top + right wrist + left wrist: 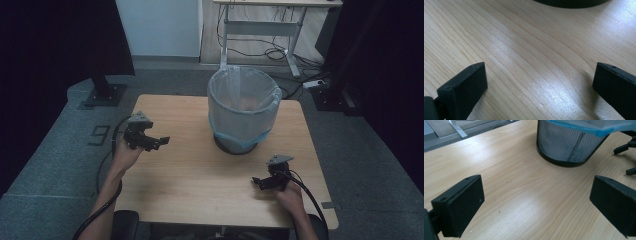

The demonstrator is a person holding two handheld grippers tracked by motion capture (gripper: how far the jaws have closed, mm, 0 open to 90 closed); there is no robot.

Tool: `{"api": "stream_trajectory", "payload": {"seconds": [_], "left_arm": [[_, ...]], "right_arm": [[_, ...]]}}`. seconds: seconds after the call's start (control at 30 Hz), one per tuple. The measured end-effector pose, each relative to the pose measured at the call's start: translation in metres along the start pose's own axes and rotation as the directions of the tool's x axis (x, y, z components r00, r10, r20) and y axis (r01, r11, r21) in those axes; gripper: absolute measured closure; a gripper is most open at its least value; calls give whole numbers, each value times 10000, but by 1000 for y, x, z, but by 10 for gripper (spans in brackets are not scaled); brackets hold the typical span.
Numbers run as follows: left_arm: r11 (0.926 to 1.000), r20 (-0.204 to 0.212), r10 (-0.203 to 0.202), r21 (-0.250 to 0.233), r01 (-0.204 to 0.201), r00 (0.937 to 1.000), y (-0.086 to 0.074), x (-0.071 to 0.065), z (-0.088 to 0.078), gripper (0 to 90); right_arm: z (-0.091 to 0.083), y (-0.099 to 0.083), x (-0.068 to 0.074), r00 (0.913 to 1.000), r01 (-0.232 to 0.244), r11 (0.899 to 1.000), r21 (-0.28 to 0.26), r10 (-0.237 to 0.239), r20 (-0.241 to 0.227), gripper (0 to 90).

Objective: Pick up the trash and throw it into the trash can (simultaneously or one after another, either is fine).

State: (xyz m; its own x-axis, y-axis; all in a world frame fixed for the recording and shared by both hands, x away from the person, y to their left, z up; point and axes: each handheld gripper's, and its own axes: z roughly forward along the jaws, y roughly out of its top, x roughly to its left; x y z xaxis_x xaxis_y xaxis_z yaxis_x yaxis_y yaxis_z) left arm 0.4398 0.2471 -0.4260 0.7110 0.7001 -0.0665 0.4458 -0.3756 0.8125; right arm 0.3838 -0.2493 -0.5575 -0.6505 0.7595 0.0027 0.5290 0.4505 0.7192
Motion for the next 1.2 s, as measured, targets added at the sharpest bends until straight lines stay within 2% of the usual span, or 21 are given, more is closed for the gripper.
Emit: {"api": "stream_trajectory", "payload": {"seconds": [0.6,1.0,1.07,1.2], "left_arm": [[9988,71,-450,-162,452,9990,-51,-1,24,0],[9972,116,-691,283,688,9975,-78,-5,46,0],[9963,122,-763,403,757,9970,-83,-5,50,0],[9946,-25,-646,807,646,9979,-90,-6,57,0]], "right_arm": [[0,0,1,10000,-58,10000,-12,58,54,0],[0,0,1,10000,-65,10000,-12,65,56,0],[0,0,1,10000,-69,10000,-12,69,56,0],[0,0,1,10000,-69,10000,-12,69,56,0]]}}
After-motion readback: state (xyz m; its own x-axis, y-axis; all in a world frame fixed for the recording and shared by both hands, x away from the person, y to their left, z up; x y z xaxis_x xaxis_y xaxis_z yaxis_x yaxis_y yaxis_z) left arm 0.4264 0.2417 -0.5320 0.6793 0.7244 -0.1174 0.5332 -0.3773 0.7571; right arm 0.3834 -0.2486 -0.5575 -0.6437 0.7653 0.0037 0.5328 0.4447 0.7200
